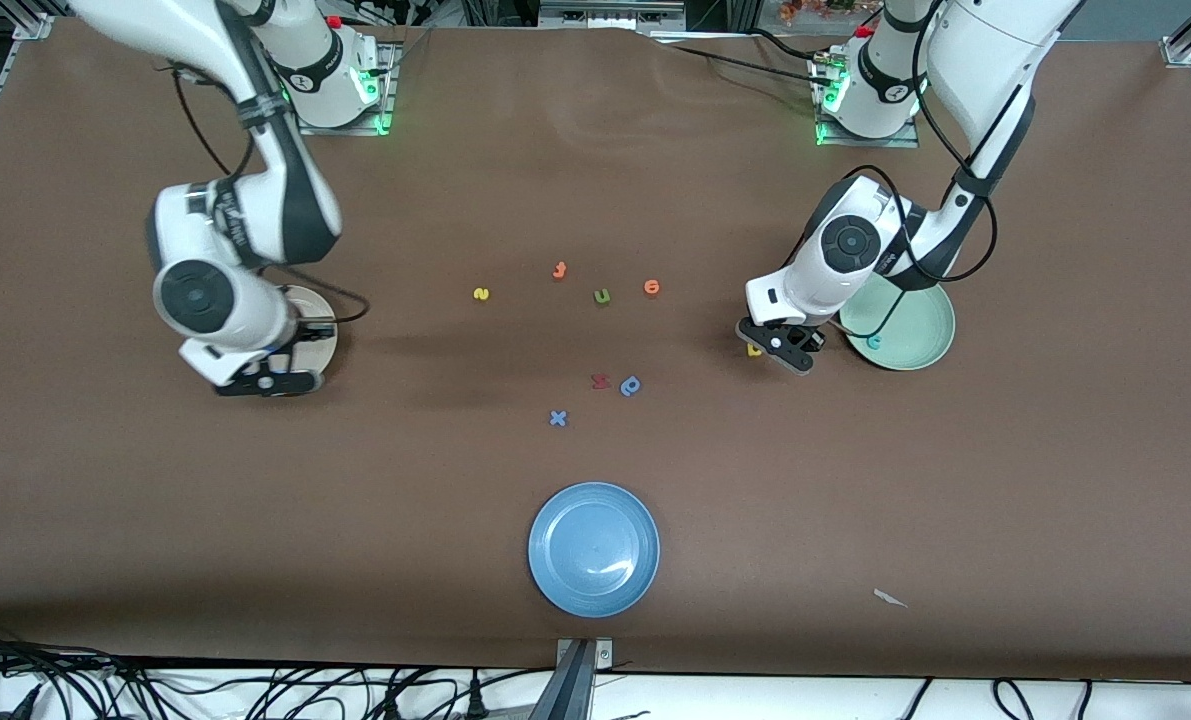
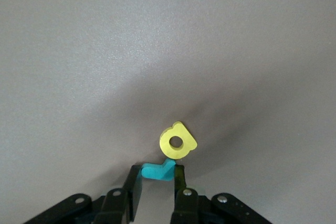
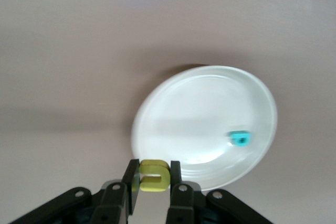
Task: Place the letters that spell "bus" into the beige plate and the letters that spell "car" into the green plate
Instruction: 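Drop the u on the cream plate while the left gripper carries the l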
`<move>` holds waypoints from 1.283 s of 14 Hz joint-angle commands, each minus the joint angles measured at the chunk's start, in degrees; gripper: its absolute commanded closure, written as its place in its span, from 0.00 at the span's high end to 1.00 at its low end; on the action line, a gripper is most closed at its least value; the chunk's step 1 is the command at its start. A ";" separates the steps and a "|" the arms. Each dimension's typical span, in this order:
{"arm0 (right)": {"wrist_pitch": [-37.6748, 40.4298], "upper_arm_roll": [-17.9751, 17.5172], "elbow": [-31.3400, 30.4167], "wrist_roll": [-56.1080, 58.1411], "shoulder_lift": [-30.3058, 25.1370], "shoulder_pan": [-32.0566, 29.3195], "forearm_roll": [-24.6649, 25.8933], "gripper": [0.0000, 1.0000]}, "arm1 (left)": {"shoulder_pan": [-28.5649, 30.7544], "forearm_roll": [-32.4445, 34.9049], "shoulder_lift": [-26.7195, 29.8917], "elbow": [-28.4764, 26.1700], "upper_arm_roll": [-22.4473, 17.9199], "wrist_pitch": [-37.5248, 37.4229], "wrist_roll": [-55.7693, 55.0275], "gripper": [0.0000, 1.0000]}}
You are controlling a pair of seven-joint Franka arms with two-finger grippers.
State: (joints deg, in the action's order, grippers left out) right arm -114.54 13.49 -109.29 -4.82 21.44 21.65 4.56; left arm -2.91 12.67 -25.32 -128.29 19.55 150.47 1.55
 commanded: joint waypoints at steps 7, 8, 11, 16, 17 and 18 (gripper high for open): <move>-13.86 2.16 -11.48 6.40 0.18 -2.93 -0.34 0.82 | -0.17 2.09 -0.52 0.67 -0.39 0.00 -0.41 0.58; -13.69 2.16 -11.21 6.23 0.09 -2.93 -0.52 0.98 | -0.17 2.09 -0.52 0.59 -0.30 0.00 -0.41 0.58; -9.58 1.64 -8.42 3.69 -1.75 -2.50 -0.60 0.99 | -0.17 2.18 -0.69 0.67 -0.39 0.00 -0.41 0.51; -1.82 -9.94 -5.23 -13.86 -4.91 -2.14 -1.92 0.99 | -0.26 2.18 -1.05 0.67 -0.39 0.00 -0.41 0.42; -1.74 -12.23 -5.32 -18.86 -5.00 -2.14 -1.92 0.99 | -0.26 2.18 -1.05 0.67 -0.39 0.00 -0.41 0.42; -1.73 -15.21 -5.50 -24.65 -4.92 -2.14 -2.01 0.99 | -0.26 2.27 -1.05 0.67 -0.39 0.00 -0.41 0.41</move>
State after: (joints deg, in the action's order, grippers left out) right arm -117.00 2.48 -114.04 -21.02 17.14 19.76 3.20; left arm -2.92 12.67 -26.02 -128.29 19.49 150.47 1.55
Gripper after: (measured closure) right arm 0.013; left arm 0.581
